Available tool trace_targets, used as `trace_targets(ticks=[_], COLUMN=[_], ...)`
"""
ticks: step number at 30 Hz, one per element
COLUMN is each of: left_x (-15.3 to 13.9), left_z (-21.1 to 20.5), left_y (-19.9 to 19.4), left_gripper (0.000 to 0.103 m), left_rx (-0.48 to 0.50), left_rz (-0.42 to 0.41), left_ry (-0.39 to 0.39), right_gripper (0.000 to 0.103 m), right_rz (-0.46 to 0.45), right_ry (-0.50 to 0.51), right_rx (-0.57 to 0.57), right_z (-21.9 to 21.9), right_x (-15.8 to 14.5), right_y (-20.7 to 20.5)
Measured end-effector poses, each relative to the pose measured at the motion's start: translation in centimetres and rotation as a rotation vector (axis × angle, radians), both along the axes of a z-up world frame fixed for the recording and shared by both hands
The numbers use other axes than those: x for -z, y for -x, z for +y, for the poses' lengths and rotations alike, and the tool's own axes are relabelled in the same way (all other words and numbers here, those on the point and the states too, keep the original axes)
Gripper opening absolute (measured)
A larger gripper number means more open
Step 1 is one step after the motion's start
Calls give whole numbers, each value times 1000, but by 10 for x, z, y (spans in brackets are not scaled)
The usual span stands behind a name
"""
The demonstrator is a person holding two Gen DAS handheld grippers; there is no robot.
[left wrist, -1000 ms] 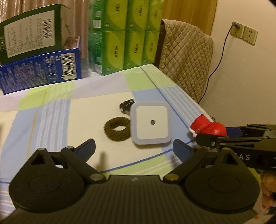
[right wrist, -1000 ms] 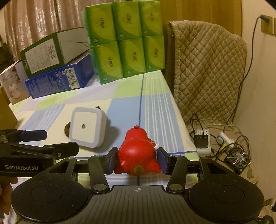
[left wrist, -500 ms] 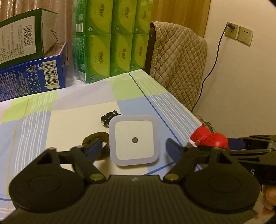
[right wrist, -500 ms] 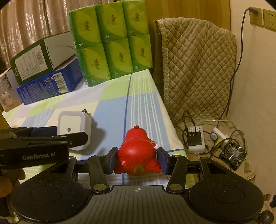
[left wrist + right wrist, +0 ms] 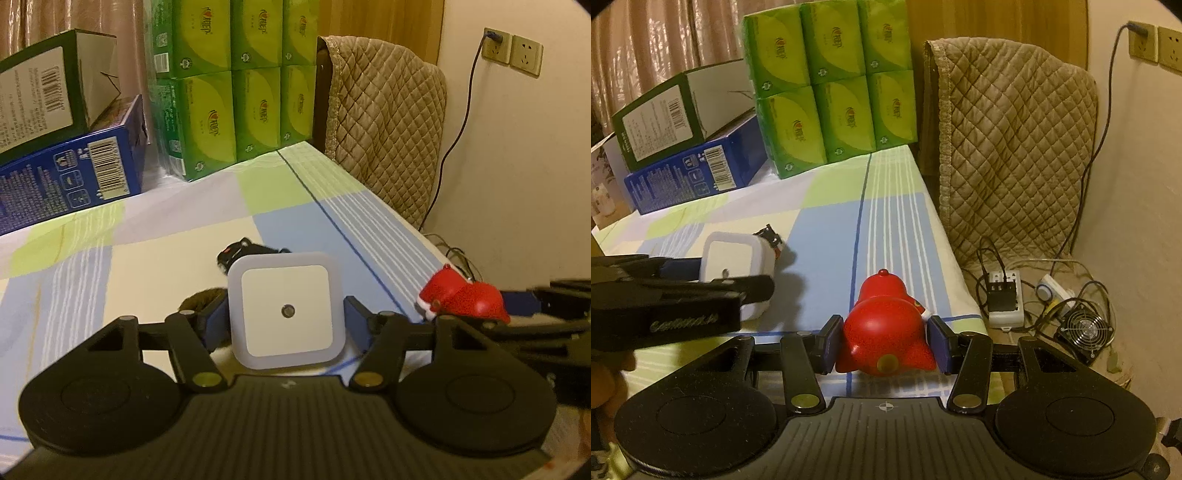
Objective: Organize objects
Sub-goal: 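Grasp the red toy with the right tool while the left tool grasps the white night light, then carry the red toy and white night light over the cardboard box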
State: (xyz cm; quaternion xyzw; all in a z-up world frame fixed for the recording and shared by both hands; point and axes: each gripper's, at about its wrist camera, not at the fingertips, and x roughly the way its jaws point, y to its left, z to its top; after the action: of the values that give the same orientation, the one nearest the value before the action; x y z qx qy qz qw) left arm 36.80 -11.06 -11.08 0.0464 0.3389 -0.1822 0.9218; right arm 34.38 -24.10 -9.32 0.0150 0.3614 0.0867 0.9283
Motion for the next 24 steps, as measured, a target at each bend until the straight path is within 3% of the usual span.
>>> trace_targets(ticks=[12, 17, 24], left_x=[-10, -22, -46], left_z=[58, 66, 79], left_y=[72, 93, 118], left_gripper=[61, 61, 61], left_rx=[-112, -136, -172], left_rz=[73, 78, 93], left_ry=[4, -19, 7], right_gripper=[46, 46, 46], right_rz=[22, 31, 28], right_ry=[-24, -29, -70], right_rx=[-84, -126, -110], right_z=[24, 38, 39], right_x=[-9, -17, -38], right_y=[18, 31, 57])
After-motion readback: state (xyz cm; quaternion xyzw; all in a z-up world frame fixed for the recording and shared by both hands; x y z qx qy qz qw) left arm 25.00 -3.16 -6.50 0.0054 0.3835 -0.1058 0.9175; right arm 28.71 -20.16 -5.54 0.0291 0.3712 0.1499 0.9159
